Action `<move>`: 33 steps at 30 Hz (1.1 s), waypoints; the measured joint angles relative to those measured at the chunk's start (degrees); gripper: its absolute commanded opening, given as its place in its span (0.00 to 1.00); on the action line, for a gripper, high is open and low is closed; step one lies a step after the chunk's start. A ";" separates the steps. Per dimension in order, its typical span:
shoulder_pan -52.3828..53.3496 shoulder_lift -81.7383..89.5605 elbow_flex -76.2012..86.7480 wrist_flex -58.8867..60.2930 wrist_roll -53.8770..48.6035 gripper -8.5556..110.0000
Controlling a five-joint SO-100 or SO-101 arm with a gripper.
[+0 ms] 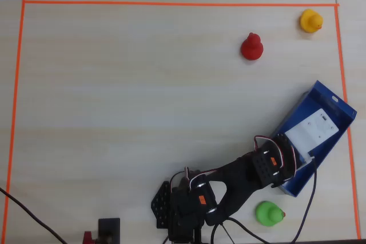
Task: Grasp blue duck and put it into box.
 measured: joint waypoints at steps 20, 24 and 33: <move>-21.71 23.03 -13.18 24.43 13.18 0.07; -44.56 34.72 -12.74 33.31 15.21 0.07; -67.24 58.54 22.32 35.68 10.99 0.07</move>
